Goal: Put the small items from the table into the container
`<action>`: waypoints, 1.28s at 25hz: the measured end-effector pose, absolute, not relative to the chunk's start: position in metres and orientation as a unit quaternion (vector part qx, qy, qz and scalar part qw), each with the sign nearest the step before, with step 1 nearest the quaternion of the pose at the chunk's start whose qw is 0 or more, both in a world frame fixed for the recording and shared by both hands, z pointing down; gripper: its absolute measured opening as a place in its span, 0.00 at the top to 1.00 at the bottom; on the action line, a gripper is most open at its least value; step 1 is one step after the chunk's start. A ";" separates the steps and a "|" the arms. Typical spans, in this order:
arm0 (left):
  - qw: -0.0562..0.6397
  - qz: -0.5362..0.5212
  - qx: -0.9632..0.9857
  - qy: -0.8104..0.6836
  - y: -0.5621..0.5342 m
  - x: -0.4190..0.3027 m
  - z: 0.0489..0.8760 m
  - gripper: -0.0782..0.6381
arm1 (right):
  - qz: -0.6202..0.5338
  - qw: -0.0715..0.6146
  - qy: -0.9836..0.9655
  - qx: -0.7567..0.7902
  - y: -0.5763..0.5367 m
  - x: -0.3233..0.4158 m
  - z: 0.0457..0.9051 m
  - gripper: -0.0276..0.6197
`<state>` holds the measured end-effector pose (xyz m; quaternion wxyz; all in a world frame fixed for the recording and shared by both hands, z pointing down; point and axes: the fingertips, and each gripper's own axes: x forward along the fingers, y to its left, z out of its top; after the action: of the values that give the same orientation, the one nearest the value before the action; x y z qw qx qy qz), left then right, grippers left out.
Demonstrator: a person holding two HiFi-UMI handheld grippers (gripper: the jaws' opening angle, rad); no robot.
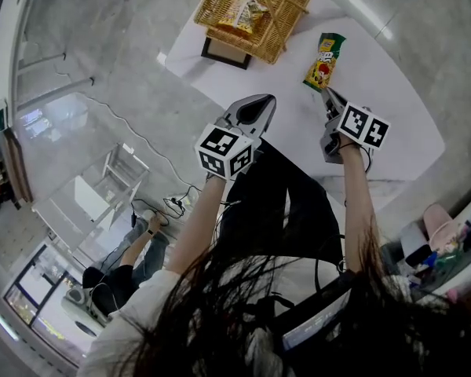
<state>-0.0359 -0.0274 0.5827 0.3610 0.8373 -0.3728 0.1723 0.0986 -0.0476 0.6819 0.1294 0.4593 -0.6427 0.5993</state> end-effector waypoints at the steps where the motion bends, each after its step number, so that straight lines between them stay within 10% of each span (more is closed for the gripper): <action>1: 0.360 0.172 0.838 -0.373 -0.024 -0.036 0.580 0.88 | 0.593 0.131 -0.651 0.456 -0.045 0.097 0.675 0.94; 32: 0.369 0.114 0.820 -0.423 -0.016 -0.133 0.489 0.88 | 0.510 0.117 -0.765 0.376 -0.045 -0.020 0.460 0.94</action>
<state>-0.1334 -0.0155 0.4893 0.3690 0.8195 -0.4232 0.1144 -0.0200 -0.0448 0.4604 0.1171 0.3763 -0.7649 0.5095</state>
